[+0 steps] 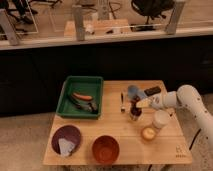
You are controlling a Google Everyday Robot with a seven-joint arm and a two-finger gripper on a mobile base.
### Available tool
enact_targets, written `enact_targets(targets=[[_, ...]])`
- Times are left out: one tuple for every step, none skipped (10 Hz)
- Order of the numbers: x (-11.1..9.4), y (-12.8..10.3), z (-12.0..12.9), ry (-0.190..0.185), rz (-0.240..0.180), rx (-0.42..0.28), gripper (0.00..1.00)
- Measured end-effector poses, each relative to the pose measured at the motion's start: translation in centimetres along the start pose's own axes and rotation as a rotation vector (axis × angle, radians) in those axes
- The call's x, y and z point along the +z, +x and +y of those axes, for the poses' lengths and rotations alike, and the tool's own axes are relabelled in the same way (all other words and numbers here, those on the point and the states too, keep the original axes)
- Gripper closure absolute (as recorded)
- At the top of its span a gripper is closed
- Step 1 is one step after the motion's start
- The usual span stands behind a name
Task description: Place grapes in metal cup
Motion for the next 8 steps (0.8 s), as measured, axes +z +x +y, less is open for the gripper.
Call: enact_targets(targets=[[-0.08,-0.02,-0.02,0.002,0.0,-0.001,0.2],[-0.14,0.04,-0.12,0.009,0.0,-0.002,0.2],[-0.14,0.17,-0.26,0.016,0.001,-0.003,0.2],[-0.15,0.34,-0.37,0.02,0.005,-0.004,0.2],[-0.2,0.39,-0.5,0.027,0.006,-0.005,0.2],[-0.37,0.31,-0.68,0.035,0.005,-0.003,0.2],[-0.63,0.49,-0.82,0.042,0.016,0.001,0.2],[-0.98,0.7,-1.01,0.045,0.026,0.002,0.2]])
